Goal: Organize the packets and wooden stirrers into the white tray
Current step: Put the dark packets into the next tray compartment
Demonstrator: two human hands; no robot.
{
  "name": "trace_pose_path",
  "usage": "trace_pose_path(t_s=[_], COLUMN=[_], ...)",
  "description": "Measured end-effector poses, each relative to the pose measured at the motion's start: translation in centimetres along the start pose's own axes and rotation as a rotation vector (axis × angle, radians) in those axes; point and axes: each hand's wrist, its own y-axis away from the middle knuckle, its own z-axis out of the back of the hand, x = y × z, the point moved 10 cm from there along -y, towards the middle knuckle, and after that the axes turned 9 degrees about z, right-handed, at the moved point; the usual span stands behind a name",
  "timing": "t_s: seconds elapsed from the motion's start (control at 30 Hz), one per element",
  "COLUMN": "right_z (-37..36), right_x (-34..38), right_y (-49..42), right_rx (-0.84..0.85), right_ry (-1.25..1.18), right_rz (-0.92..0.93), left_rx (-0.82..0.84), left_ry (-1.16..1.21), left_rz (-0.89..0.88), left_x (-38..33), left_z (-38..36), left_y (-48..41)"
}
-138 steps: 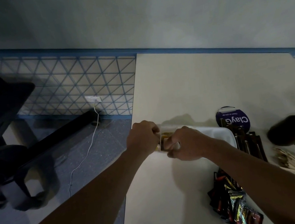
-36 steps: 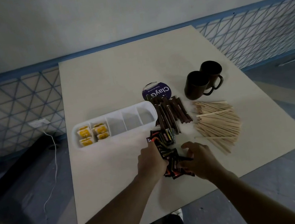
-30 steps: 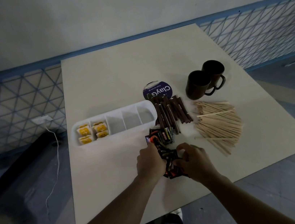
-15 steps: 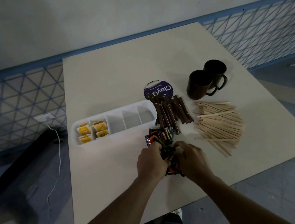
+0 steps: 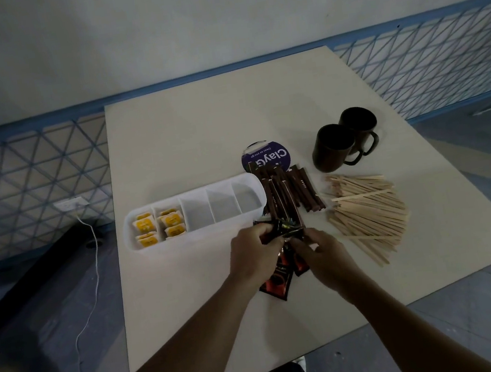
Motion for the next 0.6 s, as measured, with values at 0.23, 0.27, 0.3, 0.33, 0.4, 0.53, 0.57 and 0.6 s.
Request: trace_pose_path(t_s=[0.23, 0.27, 0.3, 0.33, 0.4, 0.53, 0.57, 0.6], right_z=[-2.0, -2.7, -3.3, -3.8, -4.4, -5.7, -6.2, -6.6], right_x=[2.9, 3.2, 4.2, 4.7, 6.0, 7.9, 8.5, 9.1], right_y=[-1.4, -1.7, -1.8, -2.1, -2.6, -3.5, -3.6, -3.7], right_rx=[-0.026, -0.016, -0.017, -0.029, -0.081, -0.094, -0.069, -0.042], right_ry=[-0.328, -0.356, -0.378, -0.382, -0.349, -0.197, -0.135, -0.085], right_rz=[-0.156, -0.162, -0.156, -0.135, -0.085, 0.012, 0.042, 0.073], left_rx=[-0.069, -0.081, -0.090, -0.092, -0.073, 0.068, 0.109, 0.139], left_ry=[0.133, 0.141, 0.141, 0.131, 0.083, 0.023, 0.027, 0.033], left_rz=[0.014, 0.010, 0.005, -0.007, -0.039, -0.058, -0.050, -0.040], left_x=[-0.2, -0.2, -0.2, -0.2, -0.5, -0.3, 0.0, 0.3], left_z=[3.3, 3.7, 4.3, 4.7, 5.4, 6.3, 6.5, 6.7], left_y=[-0.8, -0.8, -0.9, -0.9, -1.0, -1.3, -1.5, -1.5])
